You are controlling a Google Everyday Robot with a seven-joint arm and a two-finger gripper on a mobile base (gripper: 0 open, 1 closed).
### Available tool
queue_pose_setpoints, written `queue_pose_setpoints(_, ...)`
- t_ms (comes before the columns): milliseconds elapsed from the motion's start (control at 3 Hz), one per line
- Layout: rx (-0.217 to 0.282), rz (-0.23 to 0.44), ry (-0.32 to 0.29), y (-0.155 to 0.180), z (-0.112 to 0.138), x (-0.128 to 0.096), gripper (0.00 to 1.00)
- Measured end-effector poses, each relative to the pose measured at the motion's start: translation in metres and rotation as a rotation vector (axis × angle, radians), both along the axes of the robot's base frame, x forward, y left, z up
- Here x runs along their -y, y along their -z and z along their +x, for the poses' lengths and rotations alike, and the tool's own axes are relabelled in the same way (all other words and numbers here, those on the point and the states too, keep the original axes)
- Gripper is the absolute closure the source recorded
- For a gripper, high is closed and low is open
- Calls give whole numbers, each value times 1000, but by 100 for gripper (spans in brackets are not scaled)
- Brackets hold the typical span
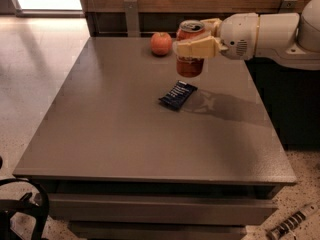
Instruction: Move coke can near apple
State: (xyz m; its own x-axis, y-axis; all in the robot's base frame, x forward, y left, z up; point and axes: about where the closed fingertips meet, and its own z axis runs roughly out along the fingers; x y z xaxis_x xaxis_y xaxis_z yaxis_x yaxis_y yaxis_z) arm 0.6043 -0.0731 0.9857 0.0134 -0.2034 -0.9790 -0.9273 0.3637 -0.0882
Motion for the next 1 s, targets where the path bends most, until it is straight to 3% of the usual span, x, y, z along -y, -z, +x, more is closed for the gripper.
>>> queue_pose_setpoints(333, -17, -6, 77, -14, 55, 25, 100)
queue_pose_setpoints(1000, -15, 16, 175, -4, 118, 47, 100)
